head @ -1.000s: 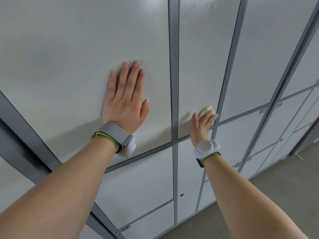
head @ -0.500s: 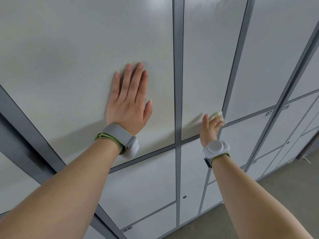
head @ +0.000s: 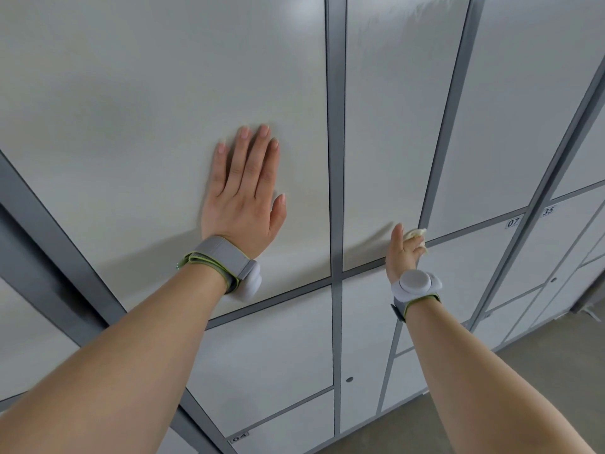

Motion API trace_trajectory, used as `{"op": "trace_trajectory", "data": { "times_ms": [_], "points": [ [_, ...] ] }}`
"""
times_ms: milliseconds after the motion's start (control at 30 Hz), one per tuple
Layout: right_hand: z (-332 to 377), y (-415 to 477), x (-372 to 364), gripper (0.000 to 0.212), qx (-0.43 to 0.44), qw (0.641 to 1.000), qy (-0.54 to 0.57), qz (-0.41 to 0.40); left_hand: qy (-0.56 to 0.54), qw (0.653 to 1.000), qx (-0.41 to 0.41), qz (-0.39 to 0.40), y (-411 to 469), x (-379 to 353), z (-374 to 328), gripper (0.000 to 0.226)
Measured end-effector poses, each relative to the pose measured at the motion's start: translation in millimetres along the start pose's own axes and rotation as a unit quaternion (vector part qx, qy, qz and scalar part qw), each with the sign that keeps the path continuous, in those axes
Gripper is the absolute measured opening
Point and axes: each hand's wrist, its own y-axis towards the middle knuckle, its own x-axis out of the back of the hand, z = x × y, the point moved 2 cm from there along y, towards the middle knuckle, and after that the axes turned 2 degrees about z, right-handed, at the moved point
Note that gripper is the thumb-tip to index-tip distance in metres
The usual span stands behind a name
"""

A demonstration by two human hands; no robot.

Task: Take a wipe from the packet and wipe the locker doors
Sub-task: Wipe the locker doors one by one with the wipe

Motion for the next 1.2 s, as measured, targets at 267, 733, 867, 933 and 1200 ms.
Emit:
{"op": "trace_trajectory", "data": {
  "times_ms": [267, 733, 867, 933, 1200],
  "points": [
    [62.0, -1.5, -1.1, 0.074, 0.258, 0.964, -0.07, 0.003, -0.001, 1.0, 0.0, 0.009, 0.4, 0.5, -0.7, 0.062],
    [81.2, -31.9, -10.1, 0.076, 0.219, 0.971, -0.09, 0.035, -0.061, 0.998, -0.025, 0.006, 0.6, 18.4, 6.4, 0.063],
    [118.9, -46.0, -19.1, 0.073, 0.334, 0.932, -0.131, 0.044, -0.044, 0.999, -0.022, -0.018, 11.8, 36.4, 27.0, 0.063],
    [133.7, -54.8, -29.2, 0.076, 0.378, 0.914, -0.143, 0.037, -0.035, 0.999, -0.011, -0.03, 23.9, 47.0, 40.5, 0.063],
    [159.3, -77.3, -53.8, 0.083, 0.538, 0.803, -0.255, 0.022, -0.023, 0.997, 0.055, -0.056, 66.7, 81.5, 87.5, 0.068]
  ]
}}
